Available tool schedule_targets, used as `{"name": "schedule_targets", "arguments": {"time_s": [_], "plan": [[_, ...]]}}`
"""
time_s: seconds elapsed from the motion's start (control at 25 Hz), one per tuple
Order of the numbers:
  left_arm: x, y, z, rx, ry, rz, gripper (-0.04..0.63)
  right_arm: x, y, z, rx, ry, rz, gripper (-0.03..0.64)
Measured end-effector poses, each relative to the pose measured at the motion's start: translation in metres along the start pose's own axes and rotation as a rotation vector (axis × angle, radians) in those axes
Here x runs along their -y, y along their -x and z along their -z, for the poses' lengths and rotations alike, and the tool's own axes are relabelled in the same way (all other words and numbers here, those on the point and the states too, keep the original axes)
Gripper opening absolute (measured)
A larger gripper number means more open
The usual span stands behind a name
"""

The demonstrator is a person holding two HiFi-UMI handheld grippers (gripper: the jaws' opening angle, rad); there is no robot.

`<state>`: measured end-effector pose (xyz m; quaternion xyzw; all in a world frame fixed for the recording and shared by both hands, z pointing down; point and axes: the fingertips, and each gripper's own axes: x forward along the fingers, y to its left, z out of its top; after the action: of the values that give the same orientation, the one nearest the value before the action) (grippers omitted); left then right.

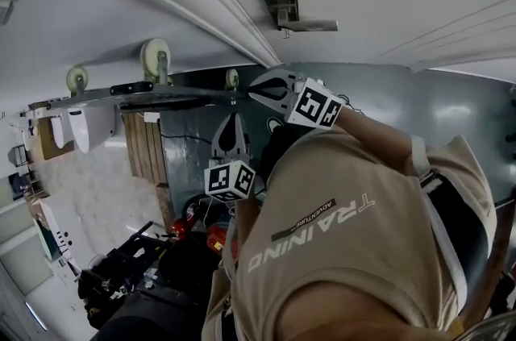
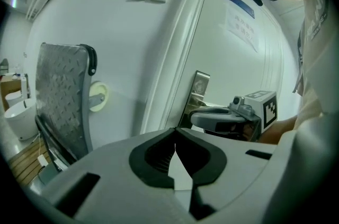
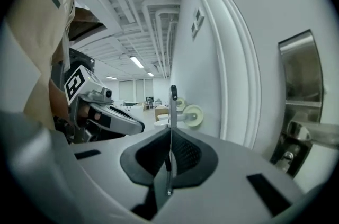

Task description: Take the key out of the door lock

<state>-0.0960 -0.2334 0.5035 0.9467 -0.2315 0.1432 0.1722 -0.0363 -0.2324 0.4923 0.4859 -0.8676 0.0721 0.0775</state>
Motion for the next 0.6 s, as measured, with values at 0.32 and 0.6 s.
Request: {"name": "schedule_targets", "arguments": {"time_s": [0.32,0.6], "plan": [[-0.005,-0.032,-0.048,0.014,-0.133,0.285,0.006,0.039,0.006,-0.004,0.042,-0.225,0.296,0.015],[-0.01,-0.05,-0.049,0.013,-0.299,0.447,0.006,0.053,0.021,-0.014,0.043,-0.168,0.589,0.015]]}}
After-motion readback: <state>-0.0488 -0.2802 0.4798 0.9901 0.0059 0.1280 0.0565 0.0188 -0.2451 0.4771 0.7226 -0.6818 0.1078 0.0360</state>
